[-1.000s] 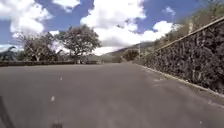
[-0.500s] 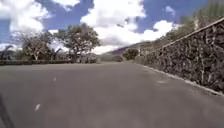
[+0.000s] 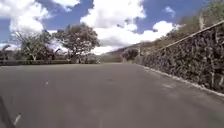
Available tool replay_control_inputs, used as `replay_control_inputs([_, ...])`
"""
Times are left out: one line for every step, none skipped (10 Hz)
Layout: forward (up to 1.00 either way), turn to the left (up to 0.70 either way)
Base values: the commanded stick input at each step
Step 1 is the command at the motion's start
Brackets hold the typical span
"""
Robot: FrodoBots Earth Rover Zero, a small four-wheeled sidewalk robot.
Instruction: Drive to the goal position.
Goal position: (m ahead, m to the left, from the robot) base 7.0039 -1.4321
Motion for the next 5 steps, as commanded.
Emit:
replay_control_inputs([0.7,0.0])
replay_control_inputs([0.7,0.0])
replay_control_inputs([0.7,0.0])
replay_control_inputs([0.7,0.0])
replay_control_inputs([0.7,0.0])
